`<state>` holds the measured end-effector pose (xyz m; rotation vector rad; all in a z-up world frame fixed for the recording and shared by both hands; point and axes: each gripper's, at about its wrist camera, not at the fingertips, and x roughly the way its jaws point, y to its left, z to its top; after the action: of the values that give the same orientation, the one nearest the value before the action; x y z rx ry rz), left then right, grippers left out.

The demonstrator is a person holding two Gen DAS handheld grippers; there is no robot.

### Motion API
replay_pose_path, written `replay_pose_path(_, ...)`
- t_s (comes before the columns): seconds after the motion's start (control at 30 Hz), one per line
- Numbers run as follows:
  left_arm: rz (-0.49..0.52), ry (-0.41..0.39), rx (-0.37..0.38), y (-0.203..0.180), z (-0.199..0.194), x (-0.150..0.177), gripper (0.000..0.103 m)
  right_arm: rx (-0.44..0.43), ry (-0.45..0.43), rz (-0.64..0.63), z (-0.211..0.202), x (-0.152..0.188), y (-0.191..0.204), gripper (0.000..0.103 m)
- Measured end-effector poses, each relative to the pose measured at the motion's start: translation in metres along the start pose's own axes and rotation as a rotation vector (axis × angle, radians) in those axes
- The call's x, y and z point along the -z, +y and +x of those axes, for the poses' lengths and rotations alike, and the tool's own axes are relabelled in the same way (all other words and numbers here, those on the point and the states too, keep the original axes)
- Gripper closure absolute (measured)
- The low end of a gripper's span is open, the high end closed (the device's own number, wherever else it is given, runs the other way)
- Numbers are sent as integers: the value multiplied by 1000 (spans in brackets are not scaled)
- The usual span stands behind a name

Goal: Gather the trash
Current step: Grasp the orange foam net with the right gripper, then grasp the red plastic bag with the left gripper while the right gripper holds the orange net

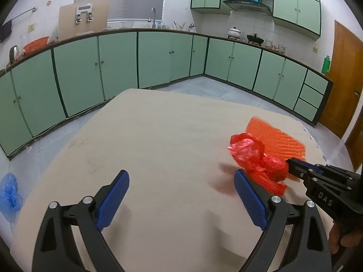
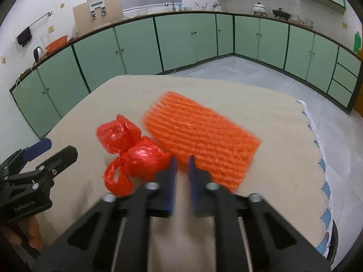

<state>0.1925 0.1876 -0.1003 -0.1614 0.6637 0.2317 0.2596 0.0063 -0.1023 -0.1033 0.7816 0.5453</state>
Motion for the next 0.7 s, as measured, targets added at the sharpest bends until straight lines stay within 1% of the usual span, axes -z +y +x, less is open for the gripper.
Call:
replay_pose_path(0.1, 8, 1, 3, -2, 1, 0, 11, -8, -11, 1, -6, 0, 0, 99)
replay_pose_path(0.23, 6, 5, 8, -1, 2, -1, 11, 10, -27, 18, -15, 0, -5, 93)
replay_pose_path(0.27, 5, 5, 10, -1, 2, -2, 11, 15, -33, 33, -17, 0, -10, 86)
replay_pose_path(0.3, 6, 4, 11, -2, 2, -2, 11, 27, -41, 50, -18, 0, -13, 69)
replay_pose_path(0.37, 9, 4, 15, -3, 1, -3, 11, 57, -58, 80, -20, -1, -23, 55)
replay_pose_path(0.47, 17, 2, 25, -6, 1, -3, 11, 81, -43, 104, -12, -2, -36, 48)
replay_pose_path(0.53, 24, 6, 28, -11, 1, -2, 11, 102, -13, 108, -2, -1, -41, 46)
replay_pose_path(0.7, 25, 11, 34, -14, 4, -4, 11, 85, 66, 124, 19, 0, -44, 41)
